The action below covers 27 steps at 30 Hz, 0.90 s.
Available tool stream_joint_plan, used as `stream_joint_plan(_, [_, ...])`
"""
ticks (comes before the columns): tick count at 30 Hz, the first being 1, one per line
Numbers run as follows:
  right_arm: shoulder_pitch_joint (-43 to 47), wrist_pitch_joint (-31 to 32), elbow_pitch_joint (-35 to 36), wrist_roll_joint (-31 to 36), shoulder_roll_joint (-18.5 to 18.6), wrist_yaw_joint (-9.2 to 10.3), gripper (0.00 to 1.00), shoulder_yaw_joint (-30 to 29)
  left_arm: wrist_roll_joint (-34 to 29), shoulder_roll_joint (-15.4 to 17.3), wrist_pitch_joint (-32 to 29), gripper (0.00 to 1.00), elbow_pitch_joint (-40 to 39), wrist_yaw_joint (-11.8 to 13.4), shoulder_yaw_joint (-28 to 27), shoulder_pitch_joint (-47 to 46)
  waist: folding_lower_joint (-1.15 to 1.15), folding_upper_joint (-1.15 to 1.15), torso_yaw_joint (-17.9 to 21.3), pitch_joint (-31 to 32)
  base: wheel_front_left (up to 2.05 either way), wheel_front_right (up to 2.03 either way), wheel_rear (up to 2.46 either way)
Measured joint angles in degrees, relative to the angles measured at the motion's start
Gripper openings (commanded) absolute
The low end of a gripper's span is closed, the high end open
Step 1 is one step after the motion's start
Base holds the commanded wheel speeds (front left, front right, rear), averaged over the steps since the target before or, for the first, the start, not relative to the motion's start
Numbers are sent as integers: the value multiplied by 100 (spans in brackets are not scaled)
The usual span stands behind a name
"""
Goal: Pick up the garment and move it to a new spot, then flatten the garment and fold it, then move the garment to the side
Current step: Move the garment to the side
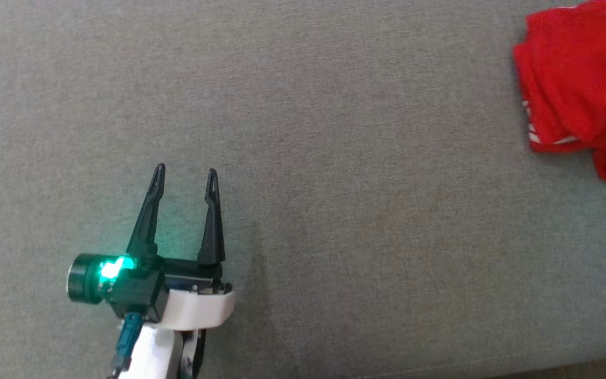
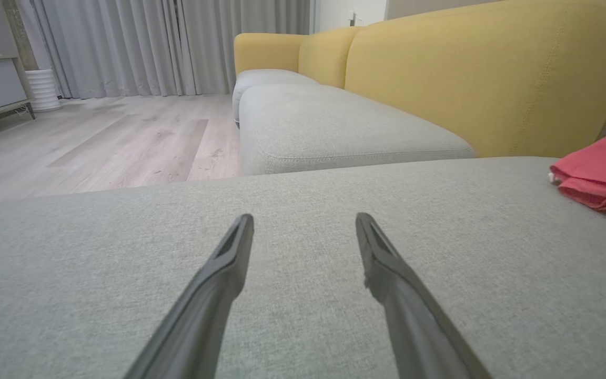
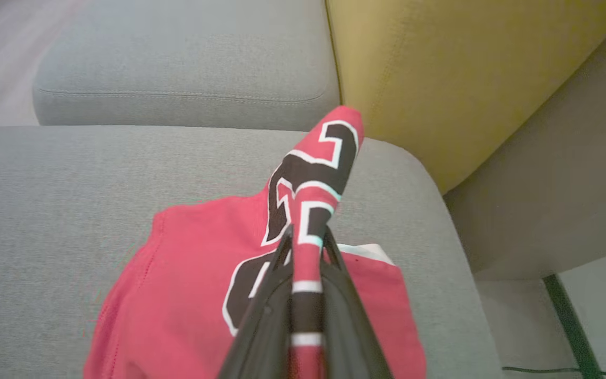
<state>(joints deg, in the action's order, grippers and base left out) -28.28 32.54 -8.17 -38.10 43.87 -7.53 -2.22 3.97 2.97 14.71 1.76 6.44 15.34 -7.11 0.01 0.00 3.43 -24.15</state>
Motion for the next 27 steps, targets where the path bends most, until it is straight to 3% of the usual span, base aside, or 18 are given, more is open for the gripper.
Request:
stream_joint_plan(1, [90,94,78,64,32,0,0,-137,0,1,0,100,0,-36,-8,-17,0,0,-18,-7,0,0,0])
stream_joint_plan(2, [178,168,142,137,35,0,14,-267,-1,1,0,100,1,-49,-11,-37,0,0,-34,-10,0,0,0])
stream_joint_plan(3, [265,208,197,226,35,0,75,-388,3,0,0,100,14,-49,-16,-66,0,0,-48,-7,0,0,0])
stream_joint_plan(4, [352,209,253,359,34,0,100,-492,33,0,1,100,58,-66,-29,-97,0,0,-59,10,0,0,0])
stream_joint_plan(8, [619,-277,495,990,25,0,100,-659,187,0,0,100,258,-90,-51,-101,-1,0,-102,202,0,0,0])
stream_joint_plan(11, [670,-695,621,1354,-301,0,100,-491,277,-2,0,100,400,-90,-45,-59,-1,0,-131,446,0,0,0])
stream_joint_plan(14, [762,-1093,724,1680,-951,0,100,27,319,-1,0,100,512,-89,-41,27,-2,0,-161,754,0,0,0])
stream_joint_plan(18, [1223,-2071,466,2042,-1822,0,100,694,321,-1,0,100,610,-34,-14,296,-2,0,-206,1228,0,0,0])
stream_joint_plan(25, [2196,-4240,-800,2426,-3609,0,100,988,563,-1,0,100,1068,-93,190,801,-3,0,-372,2101,0,0,0])
stream_joint_plan(27, [2367,-4433,-960,2471,-3800,0,100,1059,572,3,0,100,1058,-91,183,858,-3,0,-410,2217,0,0,0])
